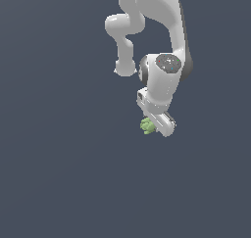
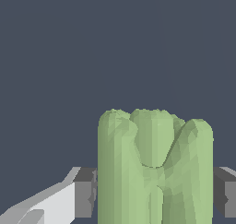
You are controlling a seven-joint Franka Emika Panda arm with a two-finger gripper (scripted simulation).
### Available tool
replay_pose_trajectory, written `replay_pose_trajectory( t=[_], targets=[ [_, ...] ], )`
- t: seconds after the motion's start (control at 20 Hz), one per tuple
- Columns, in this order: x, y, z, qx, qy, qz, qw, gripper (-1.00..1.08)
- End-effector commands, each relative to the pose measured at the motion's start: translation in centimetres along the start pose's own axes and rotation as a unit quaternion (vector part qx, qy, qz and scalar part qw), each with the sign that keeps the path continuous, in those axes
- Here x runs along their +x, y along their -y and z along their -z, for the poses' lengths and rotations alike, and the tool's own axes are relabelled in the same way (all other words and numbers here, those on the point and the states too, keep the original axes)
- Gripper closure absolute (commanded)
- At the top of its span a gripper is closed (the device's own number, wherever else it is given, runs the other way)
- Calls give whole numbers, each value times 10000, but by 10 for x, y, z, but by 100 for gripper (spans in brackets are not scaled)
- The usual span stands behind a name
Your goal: Pick up the object and move it to a goal position.
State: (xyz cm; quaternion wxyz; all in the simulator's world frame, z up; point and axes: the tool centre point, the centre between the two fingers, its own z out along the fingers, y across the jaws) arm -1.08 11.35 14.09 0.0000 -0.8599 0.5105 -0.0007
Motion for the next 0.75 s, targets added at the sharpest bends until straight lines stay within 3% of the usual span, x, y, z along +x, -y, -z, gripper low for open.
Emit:
replay_pose_trajectory(
  t=[0.0,0.35,0.7],
  targets=[
    [-9,7,20,-3,-2,-3,10000,108],
    [-25,20,54,-6,-2,-1,10000,108],
    [-28,24,60,-4,5,4,10000,108]
  ],
)
